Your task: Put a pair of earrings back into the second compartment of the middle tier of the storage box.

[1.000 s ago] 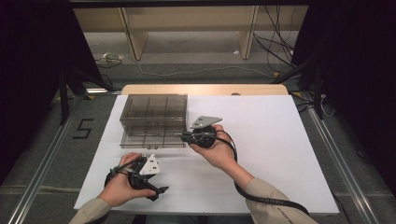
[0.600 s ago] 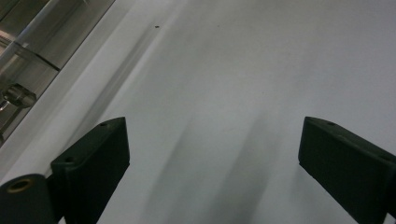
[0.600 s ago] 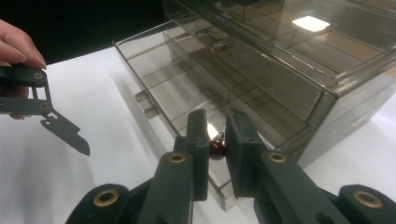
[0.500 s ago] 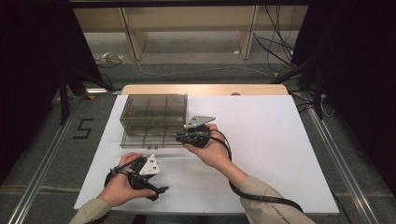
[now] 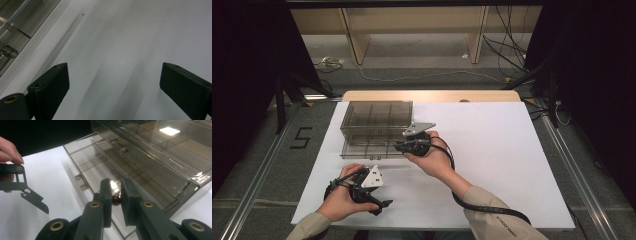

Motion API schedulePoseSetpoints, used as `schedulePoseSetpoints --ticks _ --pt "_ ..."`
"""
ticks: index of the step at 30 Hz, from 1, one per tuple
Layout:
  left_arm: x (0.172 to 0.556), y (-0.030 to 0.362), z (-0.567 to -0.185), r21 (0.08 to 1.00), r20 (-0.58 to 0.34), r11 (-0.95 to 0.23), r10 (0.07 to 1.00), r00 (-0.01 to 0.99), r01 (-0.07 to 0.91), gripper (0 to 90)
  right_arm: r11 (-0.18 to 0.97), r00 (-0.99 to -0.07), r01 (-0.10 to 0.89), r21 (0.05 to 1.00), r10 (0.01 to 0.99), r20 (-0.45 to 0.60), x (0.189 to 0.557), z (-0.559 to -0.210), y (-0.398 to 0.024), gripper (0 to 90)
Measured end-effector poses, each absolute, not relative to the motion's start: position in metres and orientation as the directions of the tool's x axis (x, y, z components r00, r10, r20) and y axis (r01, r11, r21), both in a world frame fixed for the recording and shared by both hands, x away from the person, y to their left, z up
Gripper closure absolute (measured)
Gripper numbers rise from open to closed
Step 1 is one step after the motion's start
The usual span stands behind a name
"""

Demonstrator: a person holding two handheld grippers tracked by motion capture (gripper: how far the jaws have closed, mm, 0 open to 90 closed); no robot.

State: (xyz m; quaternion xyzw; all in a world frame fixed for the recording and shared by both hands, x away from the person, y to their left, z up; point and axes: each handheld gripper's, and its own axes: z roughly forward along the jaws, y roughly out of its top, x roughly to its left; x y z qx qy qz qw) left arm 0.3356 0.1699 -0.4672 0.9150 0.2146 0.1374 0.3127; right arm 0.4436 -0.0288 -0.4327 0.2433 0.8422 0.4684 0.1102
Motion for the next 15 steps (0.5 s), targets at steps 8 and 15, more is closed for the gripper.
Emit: schedulePoseSetpoints --ticks 8,15 --pt "0.336 0.17 -0.467 0.626 0.12 -0.718 0.472 0.873 0.303 8.5 0.453 -0.861 0.307 0.837 0.507 0.042 0.447 -0.432 -0.022 80.3" --pt "0.335 0.169 -0.468 0.633 0.111 -0.711 0.476 0.872 0.307 8.5 0.456 -0.86 0.313 0.833 0.509 0.045 0.449 -0.433 -0.018 80.3"
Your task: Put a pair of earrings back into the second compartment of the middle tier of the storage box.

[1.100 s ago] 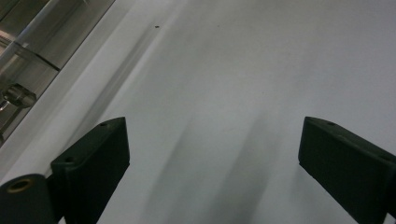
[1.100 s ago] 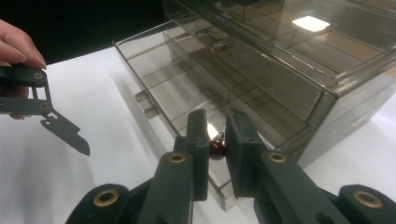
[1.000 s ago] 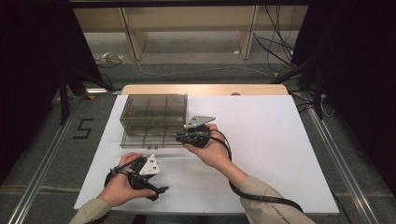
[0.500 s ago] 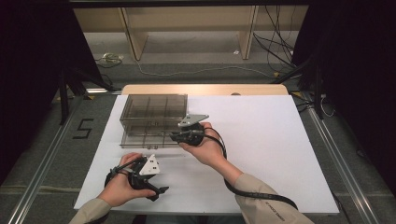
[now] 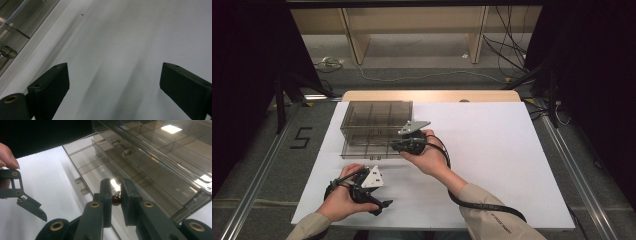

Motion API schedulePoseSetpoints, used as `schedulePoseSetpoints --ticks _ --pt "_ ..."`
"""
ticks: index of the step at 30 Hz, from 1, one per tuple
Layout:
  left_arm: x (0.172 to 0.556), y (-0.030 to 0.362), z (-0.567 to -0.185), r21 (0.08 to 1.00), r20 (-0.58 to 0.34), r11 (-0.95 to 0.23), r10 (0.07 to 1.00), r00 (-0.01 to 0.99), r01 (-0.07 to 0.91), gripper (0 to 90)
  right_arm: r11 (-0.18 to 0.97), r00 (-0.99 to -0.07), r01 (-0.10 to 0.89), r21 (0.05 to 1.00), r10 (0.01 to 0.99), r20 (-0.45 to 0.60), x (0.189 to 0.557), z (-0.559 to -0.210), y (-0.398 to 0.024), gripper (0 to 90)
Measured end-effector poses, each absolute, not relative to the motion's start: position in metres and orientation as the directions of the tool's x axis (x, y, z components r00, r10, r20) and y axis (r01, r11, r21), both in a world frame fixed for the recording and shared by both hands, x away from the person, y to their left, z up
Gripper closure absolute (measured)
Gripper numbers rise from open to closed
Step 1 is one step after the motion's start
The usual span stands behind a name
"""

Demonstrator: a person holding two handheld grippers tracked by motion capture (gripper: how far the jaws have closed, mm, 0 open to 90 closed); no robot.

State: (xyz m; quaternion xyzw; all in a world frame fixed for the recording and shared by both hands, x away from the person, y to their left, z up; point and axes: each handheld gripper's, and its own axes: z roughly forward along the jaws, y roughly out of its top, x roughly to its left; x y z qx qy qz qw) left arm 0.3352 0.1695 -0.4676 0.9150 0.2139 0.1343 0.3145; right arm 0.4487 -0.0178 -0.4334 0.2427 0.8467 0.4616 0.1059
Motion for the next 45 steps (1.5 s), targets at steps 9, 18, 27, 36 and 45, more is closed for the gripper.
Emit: schedulePoseSetpoints --ticks 9,18,27,36,45 --pt "0.335 0.17 -0.468 0.629 0.117 -0.716 0.473 0.873 0.304 8.6 0.462 -0.861 0.316 0.828 0.507 0.045 0.451 -0.434 -0.013 80.3" --pt "0.335 0.169 -0.468 0.628 0.122 -0.718 0.472 0.873 0.301 8.6 0.472 -0.863 0.316 0.823 0.503 0.043 0.453 -0.433 -0.005 80.2" --pt "0.335 0.169 -0.468 0.628 0.12 -0.718 0.471 0.874 0.301 8.6 0.476 -0.865 0.319 0.82 0.5 0.046 0.455 -0.433 0.001 80.2" --pt "0.335 0.169 -0.468 0.627 0.121 -0.719 0.469 0.875 0.299 8.5 0.488 -0.87 0.319 0.813 0.491 0.047 0.457 -0.434 0.009 80.2" --pt "0.335 0.169 -0.469 0.632 0.115 -0.714 0.471 0.875 0.302 8.5 0.494 -0.869 0.322 0.807 0.492 0.046 0.459 -0.436 0.013 80.2"
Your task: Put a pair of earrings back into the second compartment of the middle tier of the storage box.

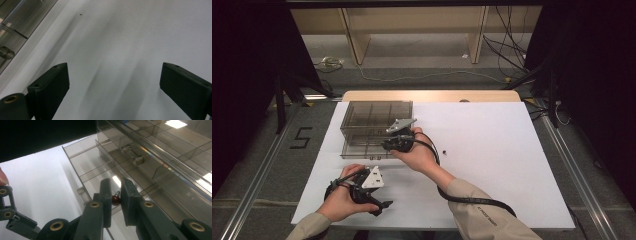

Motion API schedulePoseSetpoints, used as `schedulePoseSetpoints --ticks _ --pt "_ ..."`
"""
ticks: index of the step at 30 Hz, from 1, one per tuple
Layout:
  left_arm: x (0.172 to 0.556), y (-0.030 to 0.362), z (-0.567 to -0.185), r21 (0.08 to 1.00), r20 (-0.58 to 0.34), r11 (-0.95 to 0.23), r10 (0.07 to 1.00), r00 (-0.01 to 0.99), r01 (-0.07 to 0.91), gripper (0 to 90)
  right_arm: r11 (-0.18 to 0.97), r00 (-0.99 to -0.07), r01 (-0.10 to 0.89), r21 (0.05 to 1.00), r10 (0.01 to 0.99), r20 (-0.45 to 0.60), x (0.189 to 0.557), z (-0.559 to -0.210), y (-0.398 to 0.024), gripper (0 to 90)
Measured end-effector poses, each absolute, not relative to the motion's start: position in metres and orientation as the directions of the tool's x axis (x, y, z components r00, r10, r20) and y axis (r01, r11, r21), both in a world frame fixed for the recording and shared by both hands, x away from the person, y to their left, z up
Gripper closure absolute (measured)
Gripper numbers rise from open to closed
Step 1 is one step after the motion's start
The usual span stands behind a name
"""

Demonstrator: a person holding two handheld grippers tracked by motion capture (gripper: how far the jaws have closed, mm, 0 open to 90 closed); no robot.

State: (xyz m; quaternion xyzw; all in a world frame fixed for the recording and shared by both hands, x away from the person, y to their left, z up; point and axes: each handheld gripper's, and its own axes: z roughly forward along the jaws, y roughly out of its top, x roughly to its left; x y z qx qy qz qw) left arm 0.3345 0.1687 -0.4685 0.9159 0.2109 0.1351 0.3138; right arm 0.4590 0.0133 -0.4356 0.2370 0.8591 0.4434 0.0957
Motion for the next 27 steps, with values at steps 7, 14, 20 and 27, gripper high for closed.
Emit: schedulePoseSetpoints --ticks 7,14,20,27 --pt "0.334 0.169 -0.469 0.629 0.115 -0.717 0.469 0.876 0.301 8.5 0.498 -0.871 0.321 0.806 0.49 0.044 0.46 -0.436 0.016 80.1" --pt "0.335 0.169 -0.468 0.625 0.118 -0.721 0.466 0.877 0.299 8.5 0.499 -0.871 0.322 0.804 0.489 0.046 0.461 -0.435 0.019 80.1" --pt "0.334 0.169 -0.468 0.624 0.116 -0.722 0.465 0.878 0.299 8.5 0.507 -0.873 0.322 0.799 0.485 0.044 0.462 -0.437 0.024 80.1" --pt "0.335 0.169 -0.469 0.624 0.116 -0.722 0.463 0.879 0.298 8.5 0.513 -0.874 0.326 0.794 0.484 0.047 0.463 -0.438 0.028 80.0"
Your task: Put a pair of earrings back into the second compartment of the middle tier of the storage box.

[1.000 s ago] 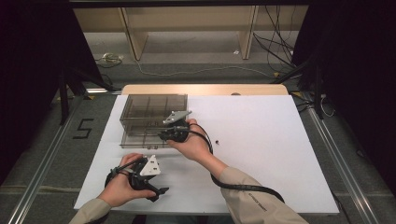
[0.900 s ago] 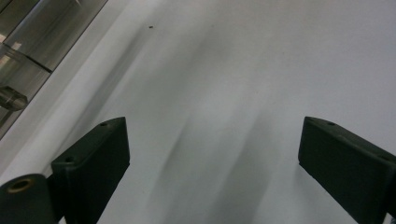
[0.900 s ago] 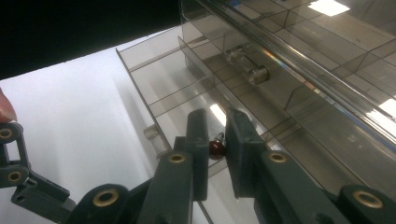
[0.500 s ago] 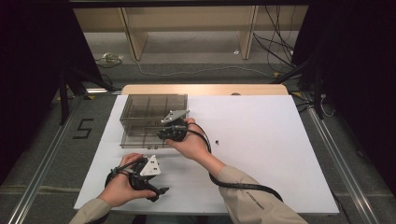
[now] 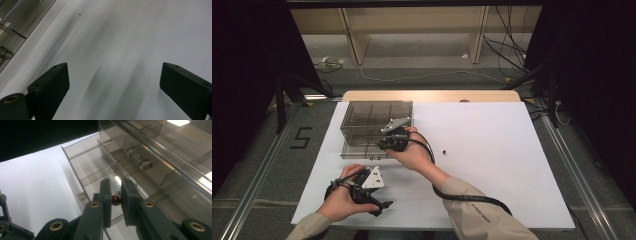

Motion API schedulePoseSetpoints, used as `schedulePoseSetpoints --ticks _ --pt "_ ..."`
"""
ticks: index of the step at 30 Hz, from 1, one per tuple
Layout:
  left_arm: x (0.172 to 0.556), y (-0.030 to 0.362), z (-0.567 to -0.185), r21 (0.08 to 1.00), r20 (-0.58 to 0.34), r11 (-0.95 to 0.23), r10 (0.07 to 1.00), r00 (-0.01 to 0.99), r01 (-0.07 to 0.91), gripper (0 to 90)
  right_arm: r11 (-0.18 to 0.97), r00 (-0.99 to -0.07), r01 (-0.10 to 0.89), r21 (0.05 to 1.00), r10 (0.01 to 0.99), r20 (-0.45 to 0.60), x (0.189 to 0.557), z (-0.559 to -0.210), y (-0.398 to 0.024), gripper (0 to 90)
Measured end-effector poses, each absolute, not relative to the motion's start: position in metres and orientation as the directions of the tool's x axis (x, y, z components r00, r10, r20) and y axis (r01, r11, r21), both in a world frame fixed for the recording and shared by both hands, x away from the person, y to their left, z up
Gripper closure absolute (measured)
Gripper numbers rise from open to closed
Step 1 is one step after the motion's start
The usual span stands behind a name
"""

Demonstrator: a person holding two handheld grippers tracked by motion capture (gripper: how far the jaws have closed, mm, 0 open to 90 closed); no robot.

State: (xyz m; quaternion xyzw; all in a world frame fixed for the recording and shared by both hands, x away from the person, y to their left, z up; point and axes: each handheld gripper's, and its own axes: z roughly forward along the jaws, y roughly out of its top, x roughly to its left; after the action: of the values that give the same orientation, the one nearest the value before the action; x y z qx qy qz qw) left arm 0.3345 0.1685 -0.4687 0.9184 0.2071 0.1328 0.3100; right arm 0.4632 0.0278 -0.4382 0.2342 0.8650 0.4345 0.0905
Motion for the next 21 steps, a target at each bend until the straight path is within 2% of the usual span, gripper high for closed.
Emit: schedulePoseSetpoints --ticks 21 --pt "0.334 0.168 -0.468 0.626 0.115 -0.721 0.461 0.88 0.296 8.5 0.528 -0.88 0.325 0.784 0.472 0.047 0.465 -0.441 0.04 79.7"
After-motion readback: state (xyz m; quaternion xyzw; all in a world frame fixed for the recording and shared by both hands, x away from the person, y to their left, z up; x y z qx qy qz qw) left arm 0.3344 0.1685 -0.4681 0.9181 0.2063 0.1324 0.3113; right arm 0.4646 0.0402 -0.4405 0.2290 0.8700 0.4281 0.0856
